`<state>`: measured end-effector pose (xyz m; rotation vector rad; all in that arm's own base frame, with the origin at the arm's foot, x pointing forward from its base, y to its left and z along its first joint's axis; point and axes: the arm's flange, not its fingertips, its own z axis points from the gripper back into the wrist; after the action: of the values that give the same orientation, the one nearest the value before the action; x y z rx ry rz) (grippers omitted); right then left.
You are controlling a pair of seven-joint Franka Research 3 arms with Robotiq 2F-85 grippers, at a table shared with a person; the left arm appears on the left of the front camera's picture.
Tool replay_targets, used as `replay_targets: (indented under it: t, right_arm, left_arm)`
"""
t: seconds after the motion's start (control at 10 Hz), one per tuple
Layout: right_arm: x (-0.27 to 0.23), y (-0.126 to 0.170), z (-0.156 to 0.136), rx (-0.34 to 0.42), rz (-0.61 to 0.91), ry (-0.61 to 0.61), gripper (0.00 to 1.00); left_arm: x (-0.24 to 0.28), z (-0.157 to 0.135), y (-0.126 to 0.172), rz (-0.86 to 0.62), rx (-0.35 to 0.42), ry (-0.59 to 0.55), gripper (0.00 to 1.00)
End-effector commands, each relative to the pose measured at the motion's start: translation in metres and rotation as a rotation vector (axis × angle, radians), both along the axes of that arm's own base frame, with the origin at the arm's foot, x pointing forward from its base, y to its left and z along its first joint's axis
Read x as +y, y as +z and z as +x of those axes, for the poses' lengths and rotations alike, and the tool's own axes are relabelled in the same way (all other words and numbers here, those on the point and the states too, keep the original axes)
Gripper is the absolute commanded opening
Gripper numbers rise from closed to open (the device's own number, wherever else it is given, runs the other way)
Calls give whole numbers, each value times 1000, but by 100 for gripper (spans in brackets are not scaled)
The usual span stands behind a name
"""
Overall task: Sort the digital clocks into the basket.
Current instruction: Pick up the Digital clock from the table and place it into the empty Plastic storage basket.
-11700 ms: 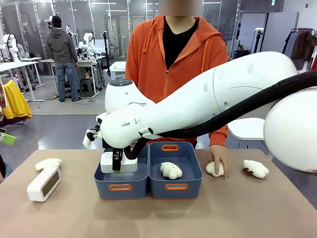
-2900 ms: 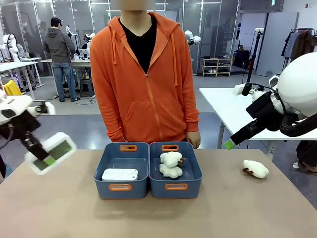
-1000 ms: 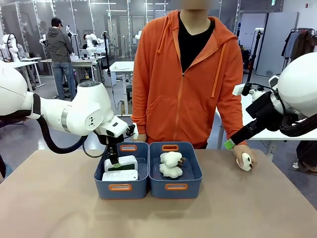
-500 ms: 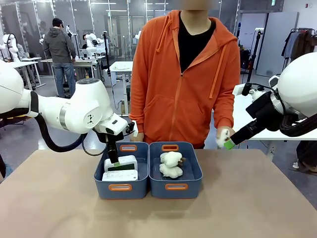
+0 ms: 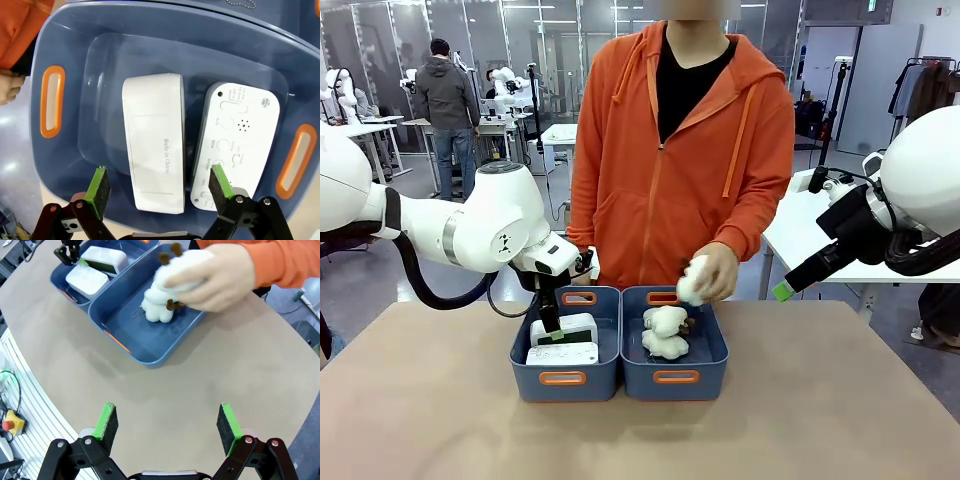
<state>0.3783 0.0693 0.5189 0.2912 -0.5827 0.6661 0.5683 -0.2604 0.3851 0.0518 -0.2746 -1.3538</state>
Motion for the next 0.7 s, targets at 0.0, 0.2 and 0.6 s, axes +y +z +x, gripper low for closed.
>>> replay_targets:
  t: [0.0,0.2,0.6]
  right_arm:
    - [2,0,-1,0,-1,-23,100]
    - [2,0,-1,0,-1,-23,100]
    - [2,0,-1,0,-1,-23,100]
  left_arm:
    - [0,0,0,0,1,0,100]
    - [46,-12,68,-183,5,-58,100]
    - [123,-62,147,-472,13,-112,100]
